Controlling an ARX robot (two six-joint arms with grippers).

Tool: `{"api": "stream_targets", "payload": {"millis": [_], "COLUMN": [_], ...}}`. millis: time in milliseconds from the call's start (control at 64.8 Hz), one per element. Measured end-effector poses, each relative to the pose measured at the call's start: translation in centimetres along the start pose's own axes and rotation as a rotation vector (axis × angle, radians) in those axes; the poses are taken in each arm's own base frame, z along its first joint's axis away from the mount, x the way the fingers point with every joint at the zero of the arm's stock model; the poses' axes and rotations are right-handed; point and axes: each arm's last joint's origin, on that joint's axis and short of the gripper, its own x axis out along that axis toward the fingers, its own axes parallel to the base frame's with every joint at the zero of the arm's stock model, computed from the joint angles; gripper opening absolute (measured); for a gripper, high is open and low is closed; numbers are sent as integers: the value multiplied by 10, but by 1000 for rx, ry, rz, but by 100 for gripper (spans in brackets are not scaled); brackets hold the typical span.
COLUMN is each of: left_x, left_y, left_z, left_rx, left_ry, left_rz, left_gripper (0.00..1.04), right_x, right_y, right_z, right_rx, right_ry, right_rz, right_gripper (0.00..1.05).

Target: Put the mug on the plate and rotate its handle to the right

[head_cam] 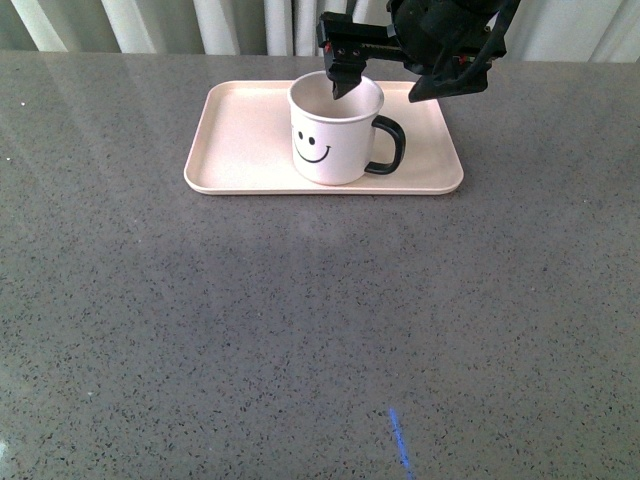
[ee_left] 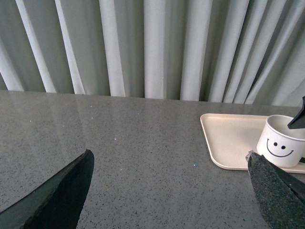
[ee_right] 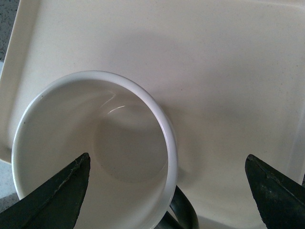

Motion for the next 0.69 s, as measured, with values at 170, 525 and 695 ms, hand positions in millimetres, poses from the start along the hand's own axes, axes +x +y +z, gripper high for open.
{"api": "stream_targets", "payload": {"millis": [170, 525, 695], "left_x": [0, 0, 0], "left_y": [0, 0, 0], "left_z": [0, 0, 0], "left_rx": [0, 0, 0], "left_ry": [0, 0, 0], "left_rz": [0, 0, 0], "left_gripper": [96, 96, 96], "right_x": [3, 12, 10], "right_y": [4, 10, 11], "right_z": [1, -1, 3], "right_rx": [1, 9, 4], "right_ry": [5, 28, 18], "right_rz": [-2, -10, -14], "right_gripper": [77, 23, 2]}}
